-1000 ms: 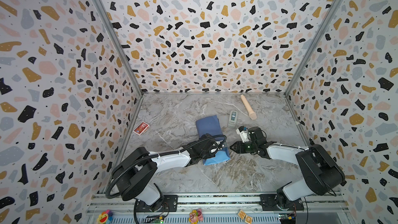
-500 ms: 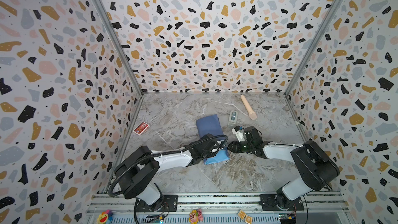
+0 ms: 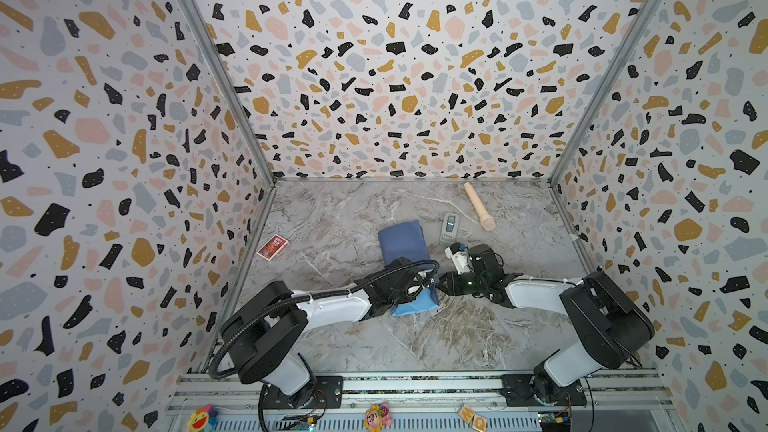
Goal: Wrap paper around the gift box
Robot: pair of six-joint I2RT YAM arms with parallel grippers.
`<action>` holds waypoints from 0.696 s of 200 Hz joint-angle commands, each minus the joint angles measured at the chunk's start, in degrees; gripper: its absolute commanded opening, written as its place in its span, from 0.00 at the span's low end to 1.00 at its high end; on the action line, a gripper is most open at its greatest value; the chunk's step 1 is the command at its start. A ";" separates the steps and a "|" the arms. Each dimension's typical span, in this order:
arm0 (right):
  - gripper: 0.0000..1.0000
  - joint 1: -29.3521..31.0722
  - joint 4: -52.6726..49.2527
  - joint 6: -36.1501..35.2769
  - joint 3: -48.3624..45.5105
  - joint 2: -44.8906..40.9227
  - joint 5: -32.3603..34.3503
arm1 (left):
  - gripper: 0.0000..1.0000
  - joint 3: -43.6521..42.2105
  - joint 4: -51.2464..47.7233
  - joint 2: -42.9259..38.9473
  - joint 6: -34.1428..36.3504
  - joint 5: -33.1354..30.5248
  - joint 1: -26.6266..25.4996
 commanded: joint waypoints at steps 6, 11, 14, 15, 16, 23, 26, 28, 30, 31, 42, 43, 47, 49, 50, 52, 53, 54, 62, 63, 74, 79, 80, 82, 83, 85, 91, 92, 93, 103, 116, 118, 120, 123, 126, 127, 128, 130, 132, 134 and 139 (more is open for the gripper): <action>0.24 1.10 3.99 2.80 -1.20 0.20 -0.74 | 0.70 0.07 -1.85 0.92 0.34 0.30 -0.46; 0.24 1.25 4.20 3.08 -1.39 0.17 -0.61 | 0.70 0.15 -1.89 0.96 0.31 0.24 -0.45; 0.24 1.28 4.30 3.26 -1.50 0.16 -0.59 | 0.70 0.12 -1.88 0.90 0.31 0.31 -0.41; 0.24 1.32 4.36 3.32 -1.55 0.12 -0.57 | 0.70 0.15 -1.91 0.97 0.27 0.32 -0.43; 0.24 1.34 4.47 3.40 -1.63 0.06 -0.52 | 0.70 0.16 -1.88 0.97 0.24 0.32 -0.40; 0.24 1.38 5.09 3.86 -2.07 -0.12 -0.42 | 0.70 0.17 -1.85 1.03 0.18 0.33 -0.46; 0.24 1.40 5.32 4.09 -2.25 -0.17 -0.31 | 0.70 0.17 -1.86 1.10 0.16 0.37 -0.46; 0.24 1.44 5.52 4.24 -2.37 -0.17 -0.23 | 0.70 0.17 -1.85 1.06 0.14 0.33 -0.46; 0.24 1.41 5.66 4.45 -2.50 -0.26 -0.19 | 0.70 0.17 -1.89 1.10 0.14 0.37 -0.46; 0.24 1.43 5.74 4.49 -2.59 -0.30 -0.20 | 0.70 0.17 -1.87 1.07 0.13 0.35 -0.46; 0.23 1.63 6.56 5.41 -3.35 -0.56 0.08 | 0.70 0.17 -1.94 1.05 0.13 0.32 -0.46; 0.23 1.58 6.67 5.50 -3.40 -0.54 0.11 | 0.70 0.17 -1.94 1.05 0.13 0.32 -0.50; 0.23 1.66 6.90 5.70 -3.55 -0.60 0.26 | 0.70 0.17 -1.94 1.11 0.17 0.28 -0.48; 0.23 1.72 6.97 5.79 -3.68 -0.65 0.31 | 0.70 0.17 -1.94 1.06 0.21 0.25 -0.46; 0.23 1.72 7.05 5.86 -3.74 -0.68 0.36 | 0.70 0.17 -1.94 1.06 0.21 0.24 -0.46; 0.23 1.72 7.18 5.91 -3.86 -0.69 0.44 | 0.70 0.17 -1.94 1.05 0.20 0.30 -0.46; 0.23 1.76 7.20 5.97 -3.88 -0.74 0.47 | 0.70 0.17 -1.94 1.05 0.21 0.31 -0.46; 0.23 1.83 7.22 6.04 -3.89 -0.76 0.53 | 0.70 0.17 -1.94 1.05 0.22 0.27 -0.46; 0.23 1.83 7.03 6.27 -4.03 -0.70 0.74 | 0.70 0.17 -1.95 1.05 0.22 0.29 -0.46; 0.23 1.82 7.04 6.28 -4.05 -0.70 0.75 | 0.70 0.17 -1.94 1.05 0.22 0.30 -0.46; 0.23 1.81 7.50 6.50 -4.34 -0.73 0.79 | 0.70 0.26 -2.02 1.07 0.22 0.16 -0.52; 0.22 1.81 7.86 6.74 -4.50 -0.66 0.76 | 0.70 0.28 -2.02 1.06 0.22 0.22 -0.49; 0.22 1.81 7.90 6.77 -4.55 -0.68 0.76 | 0.70 0.27 -2.02 1.06 0.22 0.14 -0.47; 0.23 1.87 8.08 6.91 -4.63 -0.63 0.76 | 0.70 0.24 -2.02 1.05 0.18 0.12 -0.53; 0.22 1.88 8.18 6.95 -4.66 -0.58 0.72 | 0.70 0.25 -2.02 1.05 0.20 0.09 -0.53; 0.22 1.94 8.43 7.04 -4.75 -0.58 0.68 | 0.70 0.25 -2.02 1.05 0.22 0.07 -0.50; 0.22 2.02 9.11 7.35 -4.79 -0.34 0.59 | 0.70 0.26 -2.07 1.01 0.22 0.06 -0.50; 0.22 2.04 9.22 7.39 -4.83 -0.30 0.54 | 0.70 0.26 -2.09 1.03 0.22 0.06 -0.48; 0.22 2.06 9.28 7.41 -4.85 -0.24 0.47 | 0.70 0.26 -2.01 1.04 0.22 0.10 -0.47; 0.22 2.39 9.83 7.67 -4.70 0.12 0.27 | 0.70 0.25 -1.96 1.10 0.22 0.06 -0.48; 0.21 2.81 9.99 7.90 -4.51 0.48 0.32 | 0.70 0.34 -2.02 1.14 0.15 0.16 -0.47; 0.21 2.87 10.03 7.98 -4.47 0.52 0.32 | 0.70 0.34 -2.02 1.14 0.14 0.22 -0.46; 0.21 2.97 10.04 8.03 -4.55 0.46 0.32 | 0.70 0.34 -1.98 1.14 0.13 0.23 -0.46; 0.20 3.03 10.24 8.11 -4.59 0.49 0.28 | 0.70 0.34 -1.94 1.15 0.13 0.29 -0.50; 0.20 3.15 10.37 8.25 -4.72 0.46 0.35 | 0.70 0.34 -2.01 1.21 0.13 0.25 -0.49; 0.20 3.14 10.42 8.32 -4.70 0.45 0.38 | 0.70 0.34 -1.97 1.17 0.13 0.24 -0.52; 0.20 3.17 10.54 8.36 -4.74 0.49 0.39 | 0.70 0.34 -1.96 1.16 0.13 0.24 -0.49; 0.20 3.14 10.67 8.45 -4.83 0.52 0.40 | 0.70 0.34 -1.99 1.19 0.13 0.24 -0.46; 0.20 3.19 10.77 8.52 -4.90 0.53 0.41 | 0.70 0.34 -1.93 1.19 0.18 0.24 -0.46; 0.20 3.23 10.92 8.62 -5.01 0.53 0.41 | 0.70 0.34 -1.93 1.20 0.14 0.30 -0.46; 0.19 3.41 11.17 8.81 -5.10 0.53 0.47 | 0.70 0.34 -1.94 1.23 0.13 0.27 -0.49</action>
